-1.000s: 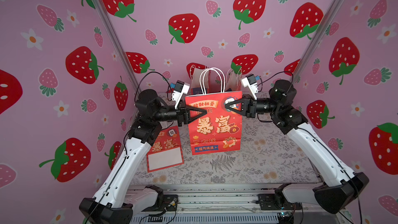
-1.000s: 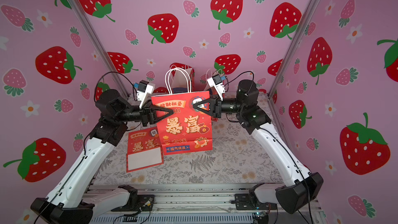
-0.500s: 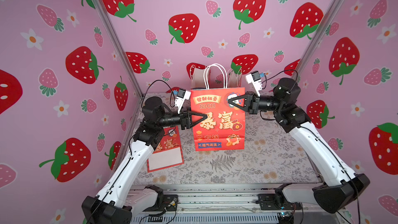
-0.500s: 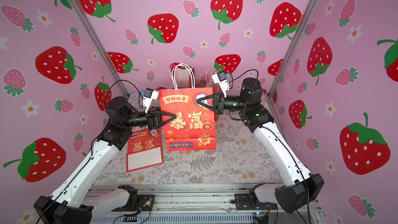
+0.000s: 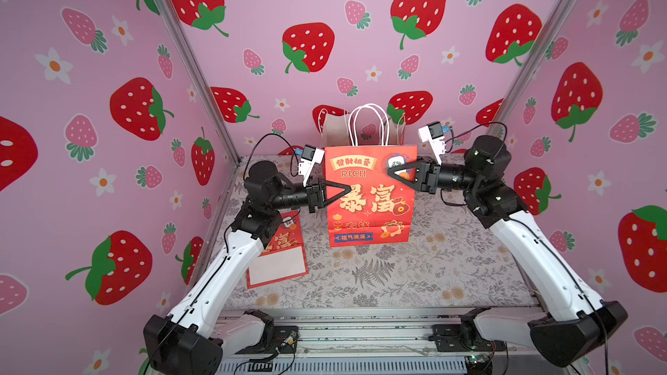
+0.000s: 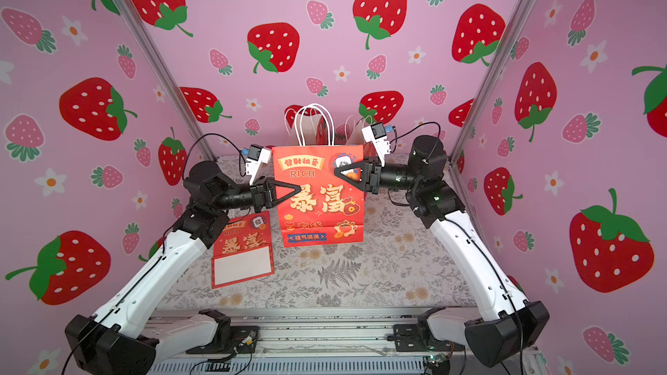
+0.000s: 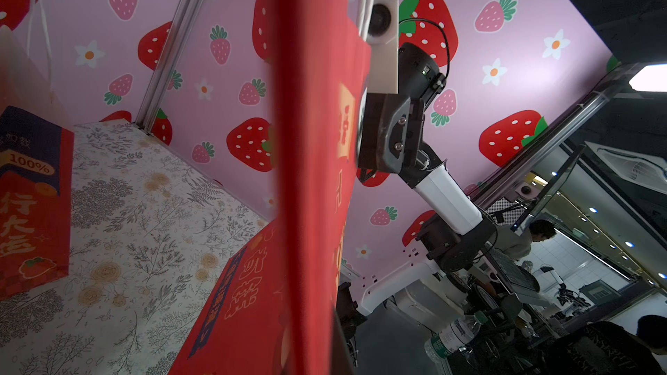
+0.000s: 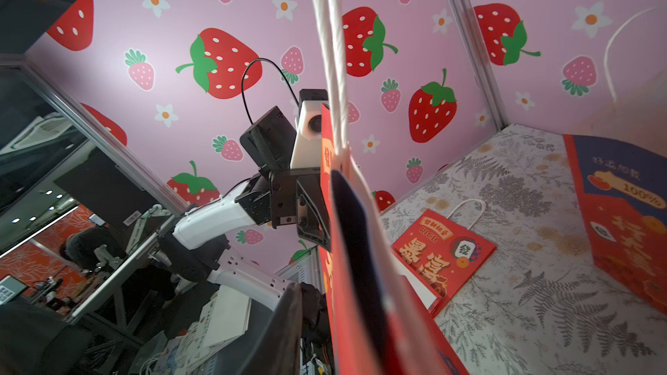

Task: Put away the paper bag
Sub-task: Press the paper bag.

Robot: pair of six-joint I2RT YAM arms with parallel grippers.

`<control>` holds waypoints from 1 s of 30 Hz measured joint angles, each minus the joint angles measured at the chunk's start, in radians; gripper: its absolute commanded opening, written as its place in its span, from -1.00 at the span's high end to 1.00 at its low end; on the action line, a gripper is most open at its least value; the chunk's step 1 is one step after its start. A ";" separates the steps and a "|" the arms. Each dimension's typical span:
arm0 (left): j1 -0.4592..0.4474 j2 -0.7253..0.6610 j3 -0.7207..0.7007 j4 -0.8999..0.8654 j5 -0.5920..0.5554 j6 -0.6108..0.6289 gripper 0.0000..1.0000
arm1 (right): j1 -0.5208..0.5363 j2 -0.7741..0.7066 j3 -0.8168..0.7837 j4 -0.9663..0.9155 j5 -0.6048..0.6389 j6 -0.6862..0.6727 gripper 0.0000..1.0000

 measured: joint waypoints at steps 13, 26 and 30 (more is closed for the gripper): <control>-0.002 -0.011 0.000 -0.006 -0.014 -0.008 0.99 | 0.002 -0.050 -0.078 -0.077 0.021 -0.060 1.00; -0.004 0.018 -0.021 -0.039 0.066 0.102 0.16 | 0.005 -0.101 -0.079 -0.143 0.096 -0.076 1.00; -0.005 0.020 -0.023 -0.047 0.081 0.122 0.20 | 0.005 -0.132 -0.080 -0.140 0.118 -0.069 1.00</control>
